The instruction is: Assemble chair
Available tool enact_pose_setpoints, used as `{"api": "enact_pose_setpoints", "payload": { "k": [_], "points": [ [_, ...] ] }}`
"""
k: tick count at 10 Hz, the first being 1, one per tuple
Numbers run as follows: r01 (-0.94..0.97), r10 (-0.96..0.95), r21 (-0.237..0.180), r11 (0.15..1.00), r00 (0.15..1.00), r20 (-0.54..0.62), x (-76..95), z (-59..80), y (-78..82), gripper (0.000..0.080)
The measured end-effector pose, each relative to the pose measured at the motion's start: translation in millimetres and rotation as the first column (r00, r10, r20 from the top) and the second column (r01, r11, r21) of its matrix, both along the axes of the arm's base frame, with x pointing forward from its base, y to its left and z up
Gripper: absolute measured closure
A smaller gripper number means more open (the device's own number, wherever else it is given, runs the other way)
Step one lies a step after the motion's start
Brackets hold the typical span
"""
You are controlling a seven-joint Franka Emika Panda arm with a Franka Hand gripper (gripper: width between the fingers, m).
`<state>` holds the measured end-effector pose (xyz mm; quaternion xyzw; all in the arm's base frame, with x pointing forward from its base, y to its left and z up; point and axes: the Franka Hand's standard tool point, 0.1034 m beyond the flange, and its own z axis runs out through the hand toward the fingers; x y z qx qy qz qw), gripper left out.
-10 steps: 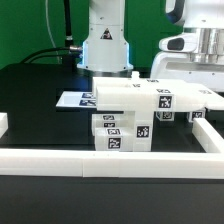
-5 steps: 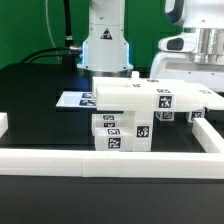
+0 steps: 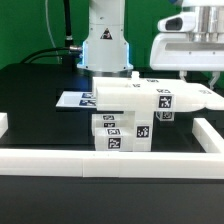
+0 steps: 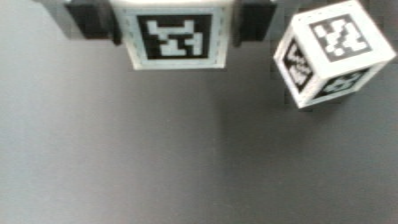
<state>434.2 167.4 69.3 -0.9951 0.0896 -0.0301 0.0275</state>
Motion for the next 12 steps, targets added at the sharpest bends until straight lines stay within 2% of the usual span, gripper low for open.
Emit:
{"api": "enact_pose_setpoints", "payload": {
  "k": [2, 4, 5, 8, 9, 10, 11, 12],
  "points": [
    [0.038, -0.037, 0.045, 0.998, 0.999, -0.014, 5.1, 30.8, -7.8, 0.0514],
    [0.043, -0.040, 0.078, 0.996, 0.998, -0.040, 5.4, 51.5, -16.9, 0.0514],
    [0.052, -0.050, 0.084, 0.995, 0.999, -0.021, 18.1, 58.6, -27.2, 0.0514],
    [0.047, -0.045, 0.074, 0.996, 0.999, -0.022, 15.3, 53.9, -26.8, 0.0514],
    [-0.051, 0.052, 0.020, 0.998, 0.999, -0.008, 13.2, 51.9, -37.5, 0.0514],
    [-0.115, 0.115, 0.004, 0.993, 0.993, -0.001, 14.6, 54.8, -52.4, 0.0514],
    [-0.159, 0.159, 0.005, 0.987, 0.987, 0.006, 24.9, 62.6, -75.0, 0.0514],
    [-0.164, 0.164, 0.001, 0.986, 0.986, 0.019, 40.1, 70.9, -90.8, 0.0514]
  ]
}}
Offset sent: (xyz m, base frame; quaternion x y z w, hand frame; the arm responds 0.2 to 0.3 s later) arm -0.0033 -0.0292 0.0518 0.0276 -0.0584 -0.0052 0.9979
